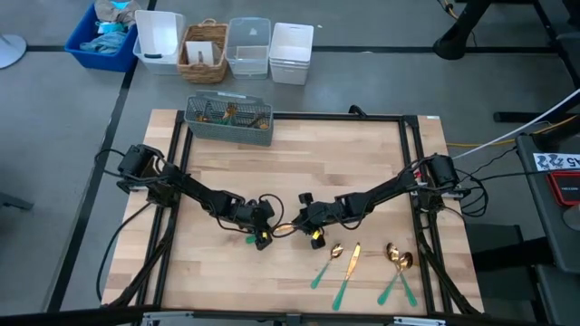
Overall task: Sort silverware
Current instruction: Put the green knife into the gray silverware basket
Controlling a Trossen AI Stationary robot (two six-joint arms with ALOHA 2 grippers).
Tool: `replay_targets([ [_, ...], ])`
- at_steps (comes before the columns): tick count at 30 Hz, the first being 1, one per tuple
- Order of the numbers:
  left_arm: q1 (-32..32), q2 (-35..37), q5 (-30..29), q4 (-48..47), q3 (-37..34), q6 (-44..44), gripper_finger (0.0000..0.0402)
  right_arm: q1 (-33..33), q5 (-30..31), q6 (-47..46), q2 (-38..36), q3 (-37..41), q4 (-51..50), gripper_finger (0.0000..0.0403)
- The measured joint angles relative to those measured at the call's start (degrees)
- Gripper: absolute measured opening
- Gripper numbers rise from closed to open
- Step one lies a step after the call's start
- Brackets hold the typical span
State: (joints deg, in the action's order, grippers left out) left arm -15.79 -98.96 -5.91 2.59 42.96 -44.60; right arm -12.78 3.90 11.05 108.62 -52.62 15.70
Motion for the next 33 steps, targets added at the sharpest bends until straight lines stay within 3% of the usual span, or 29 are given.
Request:
replay_targets([
  [4, -0.4, 0.0, -0.2, 0.1, 0.0, 2.9, 0.0031, 0.0, 0.0, 0.0, 0.0, 0.0, -0.1, 0.0092],
  [14, -0.7, 0.0, -3.0, 2.3, -0.1, 14.4, 0.012, 0.0, 0.0, 0.0, 0.0, 0.0, 0.0, 0.0092],
  [28, -2.4, 0.0, -5.3, 4.1, 0.2, 16.6, 0.0125, 0.0, 0.0, 0.0, 0.0, 0.0, 0.1, 0.0092],
  [33, -2.6, 0.0, -4.3, -4.3, 4.8, 18.2, 0.0125, 0.0, 0.0, 0.0, 0.0, 0.0, 0.1, 0.0092],
])
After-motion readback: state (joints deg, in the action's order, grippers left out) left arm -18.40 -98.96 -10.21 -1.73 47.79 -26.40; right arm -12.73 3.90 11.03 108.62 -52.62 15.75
